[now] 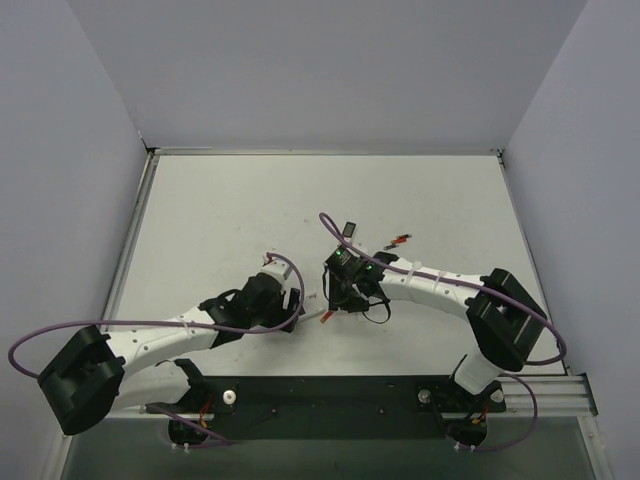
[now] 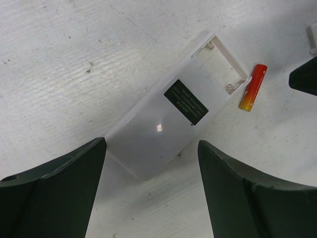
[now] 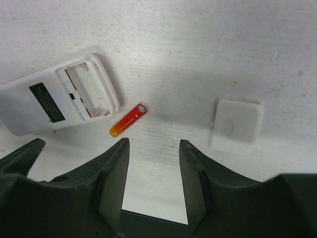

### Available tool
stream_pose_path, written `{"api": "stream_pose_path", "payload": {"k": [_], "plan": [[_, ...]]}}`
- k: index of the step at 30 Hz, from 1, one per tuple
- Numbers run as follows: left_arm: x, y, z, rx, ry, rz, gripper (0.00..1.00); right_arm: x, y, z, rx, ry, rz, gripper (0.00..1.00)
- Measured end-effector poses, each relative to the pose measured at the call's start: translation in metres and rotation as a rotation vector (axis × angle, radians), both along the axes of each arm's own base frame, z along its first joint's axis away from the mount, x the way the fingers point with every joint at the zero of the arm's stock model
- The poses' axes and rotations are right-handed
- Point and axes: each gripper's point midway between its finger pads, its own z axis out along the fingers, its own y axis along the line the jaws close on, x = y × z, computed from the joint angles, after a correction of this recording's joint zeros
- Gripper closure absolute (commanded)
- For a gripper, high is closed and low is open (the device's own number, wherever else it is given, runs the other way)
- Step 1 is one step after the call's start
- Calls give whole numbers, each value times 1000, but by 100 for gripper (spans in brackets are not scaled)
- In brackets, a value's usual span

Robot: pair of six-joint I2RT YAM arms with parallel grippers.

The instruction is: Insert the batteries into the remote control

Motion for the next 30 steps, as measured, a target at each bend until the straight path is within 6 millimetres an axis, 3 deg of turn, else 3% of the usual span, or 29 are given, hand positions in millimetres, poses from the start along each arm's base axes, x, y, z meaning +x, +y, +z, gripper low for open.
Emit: {"api": "stream_pose_path", "payload": {"k": [5,14,19,27,30], "plan": [[3,-2,-3,3,-4,1,15,10,13,-6,11,-1,-8,60],[-4,-4,-17,30,43,-18,19,9,14,-24,-11,32,-26,64],[-10,-8,-17,28,53,-36,27,9,20,-24,15,35,-24,64],[-18,-14,-16,5,71,-26,29,14,26,-21,50,30,-42,63],[-18,-13,-16,0,76,0,34,18,29,-20,68,24,-51,62]]}}
